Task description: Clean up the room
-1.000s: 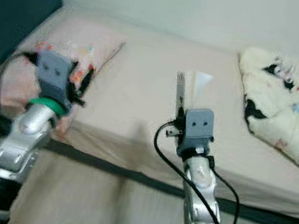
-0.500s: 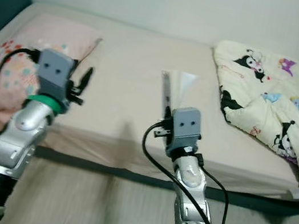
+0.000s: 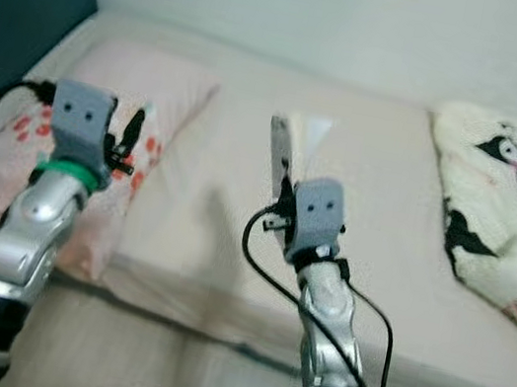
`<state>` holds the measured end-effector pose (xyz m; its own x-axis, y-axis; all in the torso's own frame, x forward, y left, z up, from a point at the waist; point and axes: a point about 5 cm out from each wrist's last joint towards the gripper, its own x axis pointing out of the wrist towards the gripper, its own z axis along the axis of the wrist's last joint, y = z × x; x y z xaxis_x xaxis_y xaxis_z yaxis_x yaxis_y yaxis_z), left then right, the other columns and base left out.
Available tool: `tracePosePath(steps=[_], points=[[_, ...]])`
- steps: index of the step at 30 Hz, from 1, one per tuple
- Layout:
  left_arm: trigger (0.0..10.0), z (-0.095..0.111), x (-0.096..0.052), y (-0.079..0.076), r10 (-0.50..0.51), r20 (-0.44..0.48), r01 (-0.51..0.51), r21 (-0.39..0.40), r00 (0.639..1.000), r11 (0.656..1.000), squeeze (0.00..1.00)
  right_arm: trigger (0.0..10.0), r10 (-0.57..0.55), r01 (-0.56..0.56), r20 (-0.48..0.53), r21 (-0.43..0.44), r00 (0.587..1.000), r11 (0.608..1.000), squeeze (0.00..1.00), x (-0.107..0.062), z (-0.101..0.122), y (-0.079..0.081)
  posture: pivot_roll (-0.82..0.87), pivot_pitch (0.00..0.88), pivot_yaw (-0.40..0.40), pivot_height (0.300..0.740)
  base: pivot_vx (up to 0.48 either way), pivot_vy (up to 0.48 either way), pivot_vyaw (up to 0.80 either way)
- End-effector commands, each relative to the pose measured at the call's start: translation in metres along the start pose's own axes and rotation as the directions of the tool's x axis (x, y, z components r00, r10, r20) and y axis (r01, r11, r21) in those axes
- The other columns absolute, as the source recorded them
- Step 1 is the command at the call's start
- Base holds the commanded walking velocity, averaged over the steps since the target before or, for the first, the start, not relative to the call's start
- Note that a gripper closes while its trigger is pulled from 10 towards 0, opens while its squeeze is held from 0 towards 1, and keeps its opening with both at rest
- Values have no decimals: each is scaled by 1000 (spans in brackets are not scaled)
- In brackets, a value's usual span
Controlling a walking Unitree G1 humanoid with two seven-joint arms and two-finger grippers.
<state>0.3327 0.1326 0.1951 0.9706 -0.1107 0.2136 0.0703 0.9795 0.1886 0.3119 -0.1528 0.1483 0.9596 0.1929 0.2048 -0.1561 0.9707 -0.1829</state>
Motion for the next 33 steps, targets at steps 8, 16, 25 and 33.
tracePosePath(steps=[8, 16, 25, 33], points=[[10000, -1, -2, -7, -40, -1, 40, -31, 999, 999, 0, 10000, 26, -29, 44, 76, 999, 997, 0, -2, 7, 1, -76, 0, 49, 723, 166, 0, 0], [10000, -4, -9, -14, -109, 3, 109, -27, 994, 994, 0, 10000, -10, 13, -12, 227, 1000, 974, 0, -4, -3, -1, -76, 0, 47, 723, 0, 0, 0], [10000, -8, -12, -16, -128, -6, 128, -19, 992, 992, 0, 10000, -43, 58, -52, 343, 998, 938, 0, -5, -12, -2, -76, 0, 51, 723, 0, 0, 0], [10000, -35, -25, -18, -90, -89, 92, 14, 992, 996, 0, 10000, -29, 72, -97, 482, 995, 873, 0, -1, -27, 13, -74, 0, 61, 704, 0, 0, 0]])
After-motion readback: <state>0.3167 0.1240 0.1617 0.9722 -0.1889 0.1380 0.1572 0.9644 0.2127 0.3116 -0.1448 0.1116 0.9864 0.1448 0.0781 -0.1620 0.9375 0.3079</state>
